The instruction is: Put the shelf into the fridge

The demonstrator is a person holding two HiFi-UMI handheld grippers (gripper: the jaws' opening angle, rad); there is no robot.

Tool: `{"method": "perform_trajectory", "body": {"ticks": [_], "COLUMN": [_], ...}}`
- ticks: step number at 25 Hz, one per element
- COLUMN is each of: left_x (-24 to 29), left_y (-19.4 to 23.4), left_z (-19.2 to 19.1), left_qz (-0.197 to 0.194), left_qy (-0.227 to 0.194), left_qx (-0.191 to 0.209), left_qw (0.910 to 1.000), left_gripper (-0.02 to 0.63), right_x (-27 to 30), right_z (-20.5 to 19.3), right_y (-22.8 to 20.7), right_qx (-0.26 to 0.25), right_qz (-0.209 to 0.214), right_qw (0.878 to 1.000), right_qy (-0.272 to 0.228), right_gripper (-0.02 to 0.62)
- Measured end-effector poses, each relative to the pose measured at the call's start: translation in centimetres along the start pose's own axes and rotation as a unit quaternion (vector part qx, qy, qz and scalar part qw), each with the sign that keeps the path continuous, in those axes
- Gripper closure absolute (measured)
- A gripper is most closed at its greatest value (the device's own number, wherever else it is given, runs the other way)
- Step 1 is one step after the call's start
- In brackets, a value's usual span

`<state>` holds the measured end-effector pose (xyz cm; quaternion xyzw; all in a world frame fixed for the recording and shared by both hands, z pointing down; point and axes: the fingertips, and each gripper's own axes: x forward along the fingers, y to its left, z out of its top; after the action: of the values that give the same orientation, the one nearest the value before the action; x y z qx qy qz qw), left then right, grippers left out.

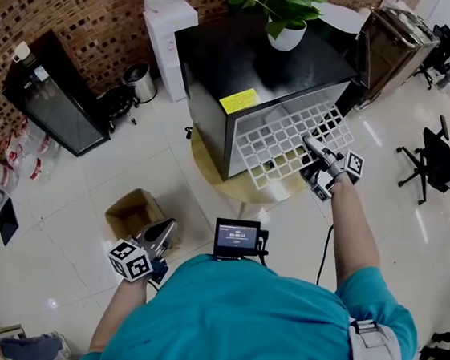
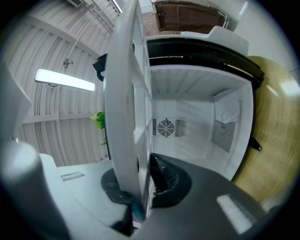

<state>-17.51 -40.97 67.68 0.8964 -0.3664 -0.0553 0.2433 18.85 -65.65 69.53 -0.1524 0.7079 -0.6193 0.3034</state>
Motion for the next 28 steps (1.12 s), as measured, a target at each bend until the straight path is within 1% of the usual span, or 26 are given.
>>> {"method": "perform_trajectory", "body": {"ticks": [2, 4, 6, 10, 18, 25, 28], "left_x": [0.2, 0.5, 0.6, 0.7, 1.3, 1.6, 1.6], "left_y": [-0.1, -0.2, -0.3, 0.1, 0.1, -0.3, -0.4], "left_z": [-0.1, -0.1, -0.1, -0.1, -0.6, -0.3, -0.5], "left_qz": [0.002, -0.001, -0.003, -0.004, -0.009, -0.012, -0.014], "left_qy": [0.002, 0.002, 0.002, 0.002, 0.011, 0.016, 0.017], "left_qx": [-0.008, -0.004, -0.002, 0.002, 0.0, 0.0, 0.003], "left_qw": [1.0, 1.0, 1.0, 1.0, 0.9999, 0.9998, 0.9997], "left_gripper": [0.604, 0.604, 0.604, 0.604, 0.604, 0.604, 0.604], "right_x": [0.0, 0.1, 0.2, 0.0, 0.1, 0.0, 0.1], "right_z": [-0.1, -0.1, -0.2, -0.1, 0.0, -0.4, -0.4], "right_y": [-0.1, -0.5, -0.8, 0.0, -0.2, 0.3, 0.2], "right_qx": [0.0, 0.0, 0.002, -0.006, 0.003, 0.004, 0.011], "right_qz": [-0.005, -0.021, -0.026, -0.005, 0.003, 0.0, 0.007], "right_qw": [1.0, 1.0, 1.0, 1.0, 0.999, 0.999, 0.999], "right_qy": [-0.001, -0.002, -0.005, -0.023, -0.051, -0.05, -0.049], "right_gripper": [0.568, 0.568, 0.566, 0.567, 0.566, 0.566, 0.566]}}
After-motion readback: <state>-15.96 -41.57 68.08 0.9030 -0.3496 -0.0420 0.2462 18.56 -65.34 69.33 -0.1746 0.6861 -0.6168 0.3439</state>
